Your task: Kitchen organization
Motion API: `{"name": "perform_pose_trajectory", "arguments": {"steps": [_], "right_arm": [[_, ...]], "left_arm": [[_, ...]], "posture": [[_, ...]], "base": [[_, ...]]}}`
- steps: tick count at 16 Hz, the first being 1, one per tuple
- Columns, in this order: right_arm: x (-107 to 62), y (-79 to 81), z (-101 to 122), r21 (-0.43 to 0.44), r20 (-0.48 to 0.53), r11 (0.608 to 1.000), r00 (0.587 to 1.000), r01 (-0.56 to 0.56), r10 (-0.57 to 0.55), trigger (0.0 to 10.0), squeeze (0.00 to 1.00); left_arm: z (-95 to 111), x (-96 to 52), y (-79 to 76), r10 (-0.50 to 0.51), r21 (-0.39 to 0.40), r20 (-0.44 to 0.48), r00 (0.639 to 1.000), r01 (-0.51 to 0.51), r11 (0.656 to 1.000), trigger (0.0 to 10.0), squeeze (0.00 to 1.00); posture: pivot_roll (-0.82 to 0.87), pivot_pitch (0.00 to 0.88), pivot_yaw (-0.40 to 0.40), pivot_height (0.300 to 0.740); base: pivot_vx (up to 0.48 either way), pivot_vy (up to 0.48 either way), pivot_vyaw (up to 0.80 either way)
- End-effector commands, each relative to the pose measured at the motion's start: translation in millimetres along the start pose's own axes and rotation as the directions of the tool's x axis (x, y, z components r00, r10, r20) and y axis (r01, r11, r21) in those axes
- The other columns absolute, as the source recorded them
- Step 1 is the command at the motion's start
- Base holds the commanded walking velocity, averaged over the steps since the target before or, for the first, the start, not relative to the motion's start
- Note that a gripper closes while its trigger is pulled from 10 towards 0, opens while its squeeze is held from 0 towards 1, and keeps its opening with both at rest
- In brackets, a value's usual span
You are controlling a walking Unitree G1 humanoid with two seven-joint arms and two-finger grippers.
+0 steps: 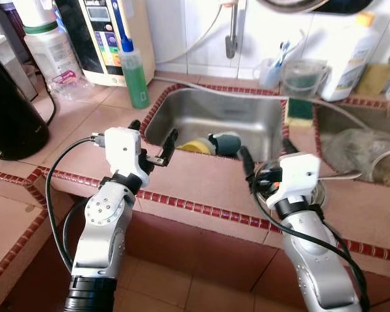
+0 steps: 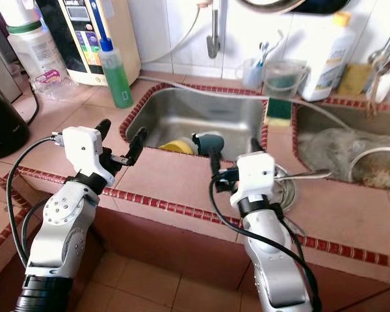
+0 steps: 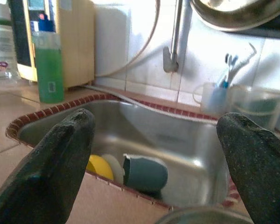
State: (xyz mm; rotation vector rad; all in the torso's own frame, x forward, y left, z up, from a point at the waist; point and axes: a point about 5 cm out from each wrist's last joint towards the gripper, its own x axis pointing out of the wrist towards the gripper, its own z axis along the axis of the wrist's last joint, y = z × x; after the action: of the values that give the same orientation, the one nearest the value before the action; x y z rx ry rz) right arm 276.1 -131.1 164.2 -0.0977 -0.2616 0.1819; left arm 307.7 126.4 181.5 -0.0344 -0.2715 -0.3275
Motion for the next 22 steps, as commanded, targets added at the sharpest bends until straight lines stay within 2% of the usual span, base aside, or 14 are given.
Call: {"name": "perform_pose_trajectory", "arguments": {"steps": [1,4,5,12,13,22], "right_arm": [[3.9,2.9,2.0,0.005,0.019,1.000,1.000,-0.021,0.021,10.0,0.00],[7.7,1.0,0.5,0.001,0.027,0.999,0.999,-0.038,0.038,10.0,0.00],[8.3,0.1,-0.4,-0.002,0.025,0.999,0.999,-0.044,0.044,10.0,0.00],[7.4,-6.1,-5.1,-0.018,0.011,0.999,0.999,-0.043,0.043,10.0,0.00],[6.6,-4.9,-5.9,-0.016,0.007,0.999,0.999,-0.047,0.047,10.0,0.00],[8.0,-3.8,-7.7,-0.021,0.003,0.998,0.998,-0.064,0.065,10.0,0.00]], "left_arm": [[3.2,-2.4,1.6,0.014,0.023,0.009,1.000,-0.014,1.000,10.0,0.00],[4.0,-5.9,0.8,0.009,0.047,0.021,1.000,-0.010,0.999,10.0,0.00],[3.5,-6.3,0.1,0.003,0.028,0.023,1.000,-0.003,1.000,10.0,0.00],[2.3,-7.5,-3.8,-0.012,0.029,0.028,1.000,0.011,1.000,10.0,0.00],[3.2,-7.2,-3.9,-0.014,0.010,0.033,0.999,0.013,1.000,10.0,0.00],[3.6,-5.7,-5.6,-0.018,0.003,0.039,0.999,0.018,1.000,10.0,0.00]], "posture": [[-0.21,0.027,0.074,0.740],[-0.21,0.013,0.058,0.740],[-0.21,0.011,0.054,0.740],[-0.22,0.007,0.049,0.740],[-0.22,0.006,0.048,0.740],[-0.22,0.000,0.045,0.740]], "base": [[0.000,0.000,0.00],[0.000,0.000,0.00],[0.000,0.000,0.00],[0.000,0.000,0.00],[0.000,-0.240,0.00],[0.000,-0.332,0.00]]}}
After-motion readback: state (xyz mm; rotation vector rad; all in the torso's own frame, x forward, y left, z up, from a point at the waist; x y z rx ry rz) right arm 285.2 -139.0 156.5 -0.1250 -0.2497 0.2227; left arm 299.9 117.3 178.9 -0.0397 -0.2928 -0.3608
